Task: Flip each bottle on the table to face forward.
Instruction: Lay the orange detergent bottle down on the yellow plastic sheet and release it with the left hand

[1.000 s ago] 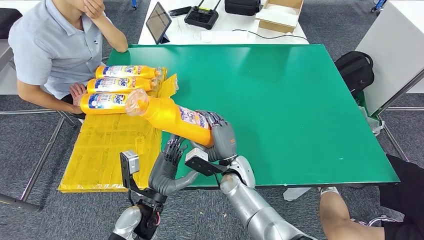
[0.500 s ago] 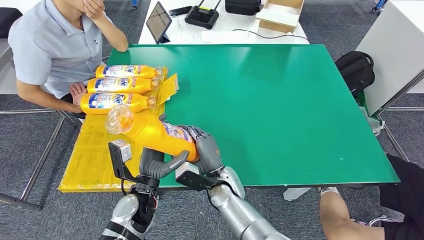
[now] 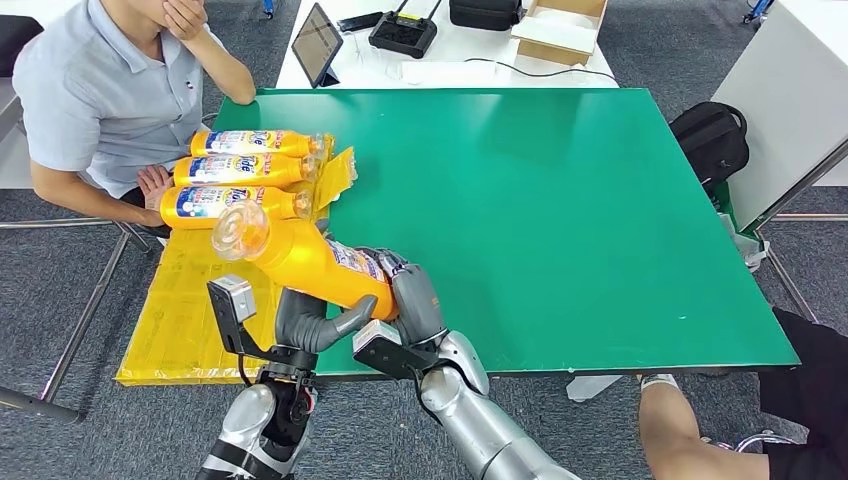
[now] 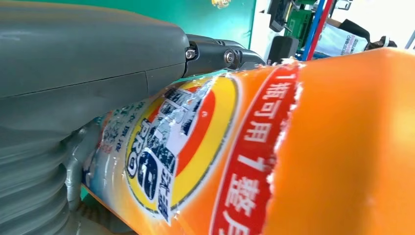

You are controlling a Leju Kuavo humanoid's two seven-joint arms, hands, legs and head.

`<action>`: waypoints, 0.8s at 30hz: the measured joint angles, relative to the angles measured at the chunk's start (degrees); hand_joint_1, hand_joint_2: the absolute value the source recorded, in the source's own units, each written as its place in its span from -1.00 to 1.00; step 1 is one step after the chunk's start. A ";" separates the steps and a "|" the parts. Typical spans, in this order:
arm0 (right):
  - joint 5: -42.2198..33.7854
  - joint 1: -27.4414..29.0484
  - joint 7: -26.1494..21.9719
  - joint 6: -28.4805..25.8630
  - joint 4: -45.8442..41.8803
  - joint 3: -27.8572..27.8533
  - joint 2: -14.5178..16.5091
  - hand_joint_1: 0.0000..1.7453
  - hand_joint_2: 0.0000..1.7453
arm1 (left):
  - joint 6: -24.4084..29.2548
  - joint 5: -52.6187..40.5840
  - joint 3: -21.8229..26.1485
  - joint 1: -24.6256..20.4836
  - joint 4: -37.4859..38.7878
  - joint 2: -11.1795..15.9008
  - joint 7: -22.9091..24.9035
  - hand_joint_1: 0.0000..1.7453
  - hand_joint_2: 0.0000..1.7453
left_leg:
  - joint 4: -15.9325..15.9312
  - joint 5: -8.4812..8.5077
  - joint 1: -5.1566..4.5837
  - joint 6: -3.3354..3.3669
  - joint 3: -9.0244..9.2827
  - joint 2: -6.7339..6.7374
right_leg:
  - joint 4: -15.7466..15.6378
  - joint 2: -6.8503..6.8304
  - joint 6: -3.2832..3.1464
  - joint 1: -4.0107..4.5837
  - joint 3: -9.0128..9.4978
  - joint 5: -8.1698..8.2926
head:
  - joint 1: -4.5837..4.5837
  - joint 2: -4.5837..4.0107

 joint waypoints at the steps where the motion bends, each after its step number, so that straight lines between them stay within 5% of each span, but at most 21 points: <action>1: 0.01 0.03 0.03 0.16 0.05 0.07 0.00 0.13 1.00 | -0.13 0.15 0.03 0.00 -0.05 0.00 0.05 0.05 1.00 | 0.00 0.00 0.00 0.00 0.00 0.00 | 0.00 0.00 0.00 0.00 0.00 0.00 | 0.01 0.00; 3: 0.08 0.06 0.03 0.53 0.22 0.17 0.00 -0.50 1.00 | -0.43 0.61 0.07 0.00 -0.10 0.00 0.31 0.96 1.00 | 0.00 0.00 0.00 0.00 -0.01 0.00 | 0.00 0.00 0.00 0.00 0.00 0.00 | 0.01 0.00; 5: 0.24 0.07 -0.06 0.70 0.44 0.30 0.00 -0.88 1.00 | -0.63 1.07 0.09 -0.01 -0.11 0.00 0.59 1.00 1.00 | 0.00 0.00 0.00 0.00 -0.01 0.00 | 0.00 0.00 0.00 0.00 0.00 0.00 | 0.00 0.00; 9: 0.90 0.34 -0.76 0.90 1.20 1.35 0.02 -1.00 -1.00 | -0.94 2.80 0.62 -0.42 -0.11 0.00 1.12 1.00 1.00 | 0.00 0.00 0.00 0.00 -0.01 0.00 | 0.00 0.00 0.00 0.00 -0.01 0.00 | 0.02 0.00; 24: 2.50 1.77 -2.67 -2.82 1.27 5.83 -0.58 -1.00 -1.00 | -2.41 5.47 2.43 -1.24 -0.07 0.02 1.94 1.00 1.00 | 0.00 0.00 0.00 0.00 -0.01 0.01 | 0.00 0.00 0.00 0.00 -0.02 0.00 | 0.00 0.00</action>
